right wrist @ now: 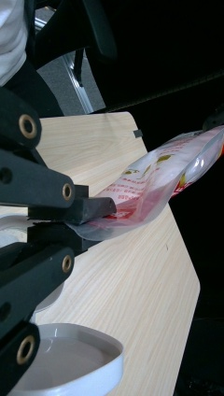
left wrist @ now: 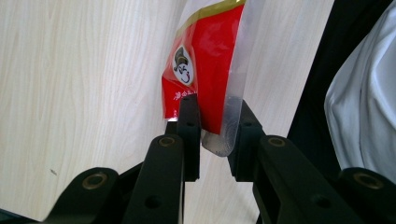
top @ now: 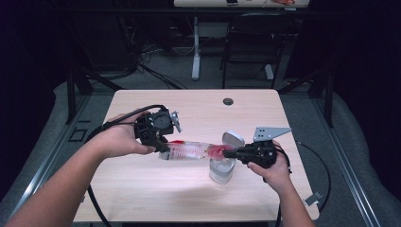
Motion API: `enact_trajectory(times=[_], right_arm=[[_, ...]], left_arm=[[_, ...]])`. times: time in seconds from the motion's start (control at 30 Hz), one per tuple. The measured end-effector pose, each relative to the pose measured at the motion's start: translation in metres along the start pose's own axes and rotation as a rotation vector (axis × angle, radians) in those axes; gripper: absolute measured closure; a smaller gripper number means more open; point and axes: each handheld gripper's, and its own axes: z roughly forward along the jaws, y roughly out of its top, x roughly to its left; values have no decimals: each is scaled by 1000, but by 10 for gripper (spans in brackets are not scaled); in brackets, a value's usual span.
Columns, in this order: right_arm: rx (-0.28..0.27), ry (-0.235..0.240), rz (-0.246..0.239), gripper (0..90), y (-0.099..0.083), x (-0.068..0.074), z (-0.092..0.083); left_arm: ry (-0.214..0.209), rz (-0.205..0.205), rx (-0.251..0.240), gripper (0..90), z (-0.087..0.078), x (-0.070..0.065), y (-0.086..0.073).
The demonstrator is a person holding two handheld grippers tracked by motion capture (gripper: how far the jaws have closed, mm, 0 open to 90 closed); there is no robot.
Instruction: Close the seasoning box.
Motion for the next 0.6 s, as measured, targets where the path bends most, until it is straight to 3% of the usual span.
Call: enact_trajectory(times=[0.6], right_arm=[[4,-1,0,890,-2,0,-1]], left_arm=[[16,4,-9,783,-4,1,4]])
